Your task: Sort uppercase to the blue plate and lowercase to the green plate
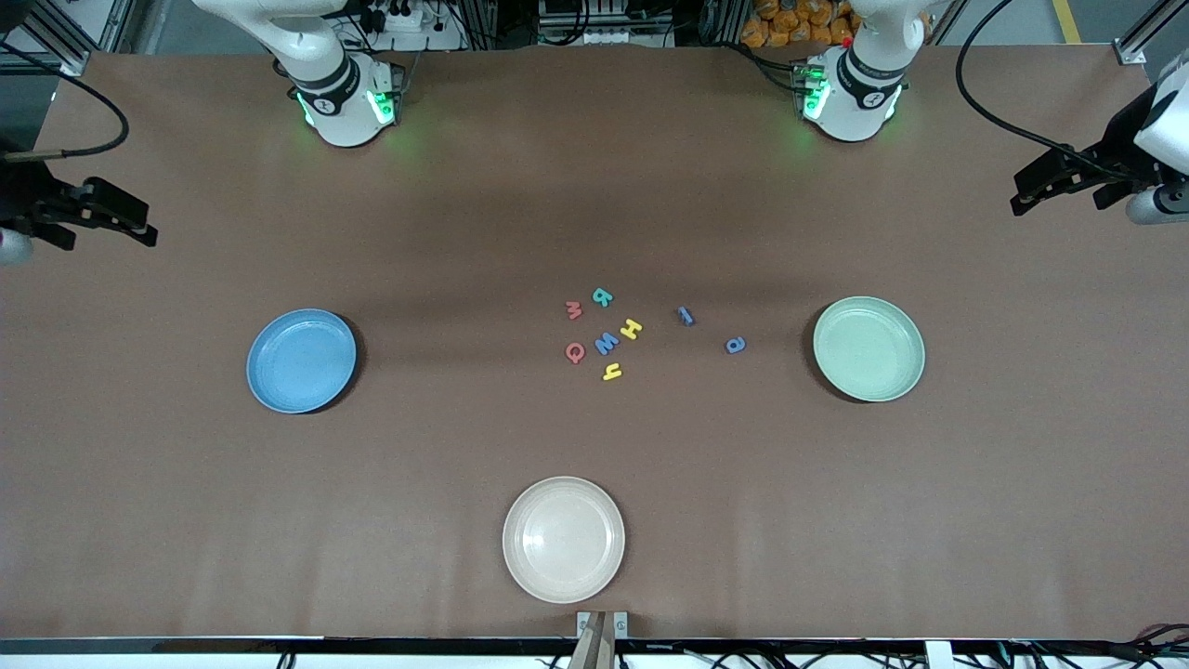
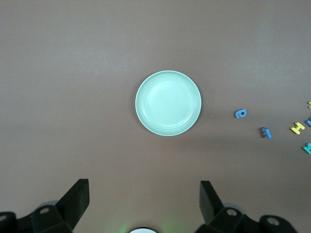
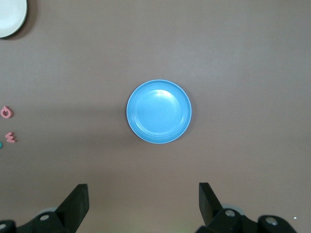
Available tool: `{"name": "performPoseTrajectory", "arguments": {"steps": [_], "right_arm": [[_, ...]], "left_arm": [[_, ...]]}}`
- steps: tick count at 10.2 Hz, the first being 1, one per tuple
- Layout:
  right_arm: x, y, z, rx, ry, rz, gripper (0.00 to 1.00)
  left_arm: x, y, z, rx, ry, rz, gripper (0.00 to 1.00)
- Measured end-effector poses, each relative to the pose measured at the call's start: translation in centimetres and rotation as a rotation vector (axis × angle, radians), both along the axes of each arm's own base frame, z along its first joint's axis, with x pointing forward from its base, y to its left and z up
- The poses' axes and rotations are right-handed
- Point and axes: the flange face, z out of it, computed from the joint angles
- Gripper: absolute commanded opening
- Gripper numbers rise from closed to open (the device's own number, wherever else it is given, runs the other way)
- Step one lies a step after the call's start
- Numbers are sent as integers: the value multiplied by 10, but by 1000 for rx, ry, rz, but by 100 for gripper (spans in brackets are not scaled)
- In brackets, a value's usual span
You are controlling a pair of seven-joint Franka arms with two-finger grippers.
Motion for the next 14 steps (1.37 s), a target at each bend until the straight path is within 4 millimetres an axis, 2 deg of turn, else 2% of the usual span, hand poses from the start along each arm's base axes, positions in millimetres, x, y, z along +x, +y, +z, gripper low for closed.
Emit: {"name": "performPoseTrajectory", "arguments": {"steps": [2, 4, 8, 10, 12, 14], "right_arm": [[9, 19, -16, -1, 23, 33, 100], [12, 31, -23, -2, 30, 54, 100], [16, 69, -29, -1, 13, 120, 100], [19, 101, -39, 0, 2, 174, 100], [22, 152, -56, 7, -23, 257, 100], [24, 192, -79, 13, -24, 319, 100]], "left_arm": [[0, -6, -6, -11, 17, -10, 100], [0, -21, -24, -35, 45, -14, 100], [3, -77, -75, -73, 57, 73, 100], [4, -108, -100, -87, 74, 168, 100], [8, -138, -119, -104, 90, 273, 100], [11, -163, -142, -131, 103, 358, 100]]}}
